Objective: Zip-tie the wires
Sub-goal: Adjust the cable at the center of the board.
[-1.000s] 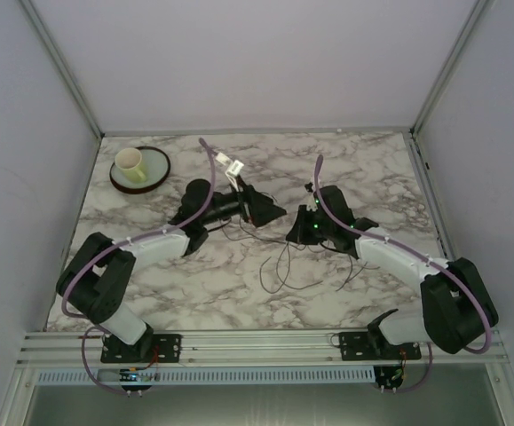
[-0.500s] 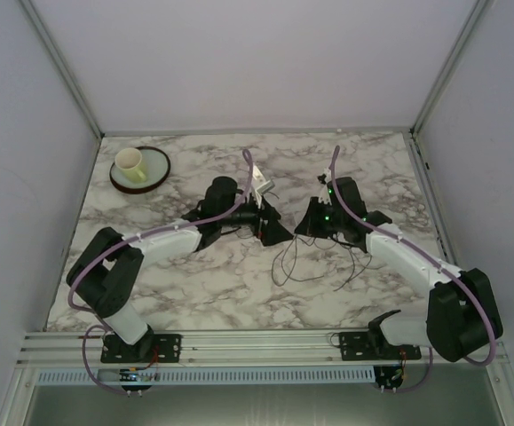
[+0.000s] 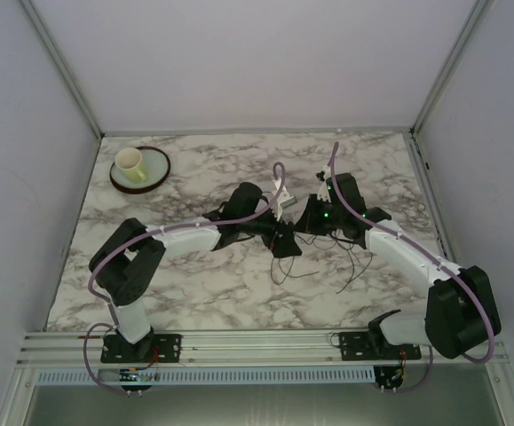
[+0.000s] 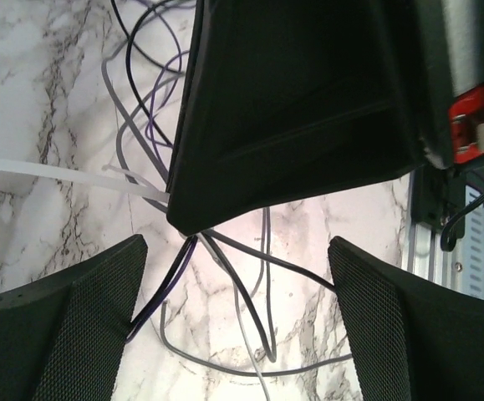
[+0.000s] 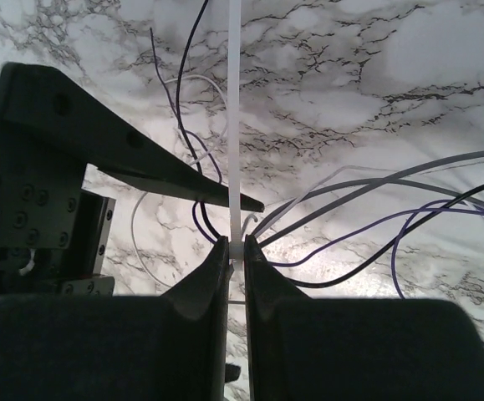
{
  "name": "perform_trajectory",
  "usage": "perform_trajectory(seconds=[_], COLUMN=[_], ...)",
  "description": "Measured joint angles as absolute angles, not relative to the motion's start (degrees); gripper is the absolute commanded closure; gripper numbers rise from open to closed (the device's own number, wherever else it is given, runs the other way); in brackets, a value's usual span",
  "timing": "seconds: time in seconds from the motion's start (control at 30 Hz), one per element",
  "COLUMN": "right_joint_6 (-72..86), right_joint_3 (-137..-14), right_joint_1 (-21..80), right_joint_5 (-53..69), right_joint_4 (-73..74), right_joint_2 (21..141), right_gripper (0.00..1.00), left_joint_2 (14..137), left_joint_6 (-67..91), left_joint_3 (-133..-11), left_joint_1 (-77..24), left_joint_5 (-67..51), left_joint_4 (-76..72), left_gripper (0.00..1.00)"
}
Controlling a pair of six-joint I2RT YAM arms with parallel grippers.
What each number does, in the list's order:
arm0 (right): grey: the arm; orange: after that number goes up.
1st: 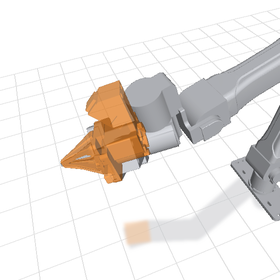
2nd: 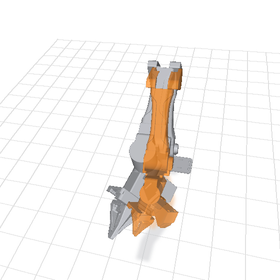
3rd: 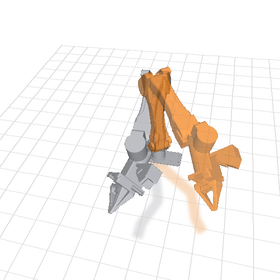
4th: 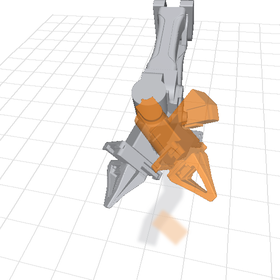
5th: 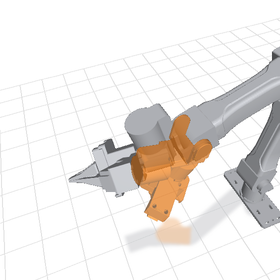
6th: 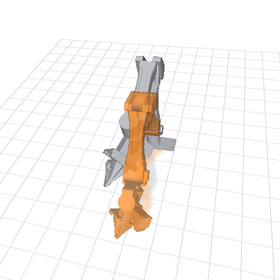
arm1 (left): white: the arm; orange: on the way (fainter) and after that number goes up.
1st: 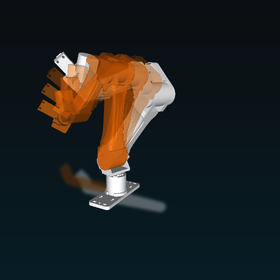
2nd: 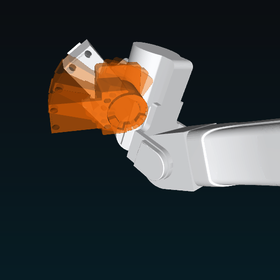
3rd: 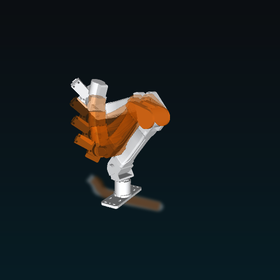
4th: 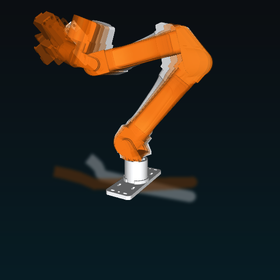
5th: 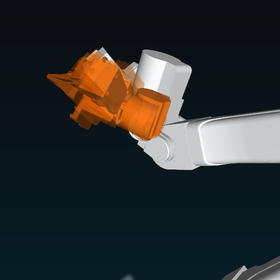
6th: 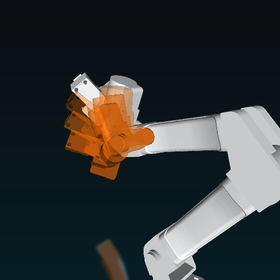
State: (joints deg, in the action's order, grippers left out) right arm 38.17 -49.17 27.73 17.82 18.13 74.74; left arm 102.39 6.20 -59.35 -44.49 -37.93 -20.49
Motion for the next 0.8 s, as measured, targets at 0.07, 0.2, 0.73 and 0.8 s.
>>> perform_trajectory(seconds=[0.07, 0.2, 0.73, 0.8], right_joint_6=[38.2, 38.1, 37.0, 37.1], right_joint_3=[-49.3, -50.0, -51.6, -51.6], right_joint_1=[27.7, 27.7, 28.6, 29.3], right_joint_5=[18.0, 18.3, 19.0, 18.9], right_joint_4=[18.3, 19.2, 18.8, 17.6], right_joint_2=[75.0, 75.4, 78.6, 78.7], right_gripper=[1.0, 1.0, 1.0, 1.0], left_joint_2=[103.0, 103.6, 103.3, 102.9], left_joint_6=[5.5, 3.8, -3.6, -4.4], left_joint_3=[-59.6, -60.5, -63.9, -63.9], left_joint_1=[-44.8, -44.9, -42.7, -42.2], left_joint_5=[-37.4, -36.9, -35.0, -35.1], left_joint_4=[-19.4, -16.7, -4.8, -3.8], left_gripper=[0.2, 0.4, 0.95, 0.94])
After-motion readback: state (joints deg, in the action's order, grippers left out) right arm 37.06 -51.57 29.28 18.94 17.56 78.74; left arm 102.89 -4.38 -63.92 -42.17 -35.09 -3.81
